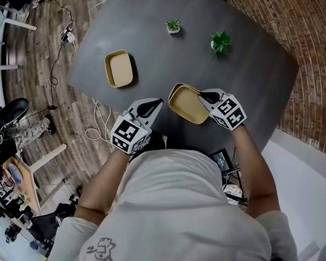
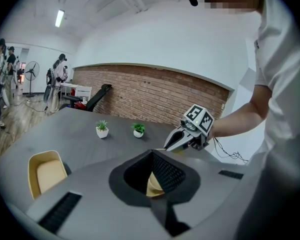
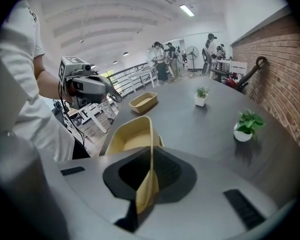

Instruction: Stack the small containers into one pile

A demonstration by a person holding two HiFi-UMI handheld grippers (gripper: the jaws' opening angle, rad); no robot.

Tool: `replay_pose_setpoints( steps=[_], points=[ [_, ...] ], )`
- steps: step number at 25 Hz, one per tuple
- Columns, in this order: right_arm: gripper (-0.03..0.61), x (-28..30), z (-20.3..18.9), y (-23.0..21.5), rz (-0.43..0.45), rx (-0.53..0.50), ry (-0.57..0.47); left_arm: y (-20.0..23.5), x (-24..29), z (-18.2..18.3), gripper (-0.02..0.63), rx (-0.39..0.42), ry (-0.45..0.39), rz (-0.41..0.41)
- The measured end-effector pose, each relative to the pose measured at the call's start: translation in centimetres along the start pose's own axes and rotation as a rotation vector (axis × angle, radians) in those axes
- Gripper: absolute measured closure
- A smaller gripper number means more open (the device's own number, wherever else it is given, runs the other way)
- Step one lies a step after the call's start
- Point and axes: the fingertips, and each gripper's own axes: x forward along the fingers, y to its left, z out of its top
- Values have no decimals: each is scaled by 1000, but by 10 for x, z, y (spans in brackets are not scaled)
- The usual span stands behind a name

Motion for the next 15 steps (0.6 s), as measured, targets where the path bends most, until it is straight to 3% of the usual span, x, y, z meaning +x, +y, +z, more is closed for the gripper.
replay_pose_setpoints(
  steps=[15],
  points=[
    [557, 44, -21, -22, 100, -14, 82, 20, 21, -12, 603, -37, 70, 29]
  ],
)
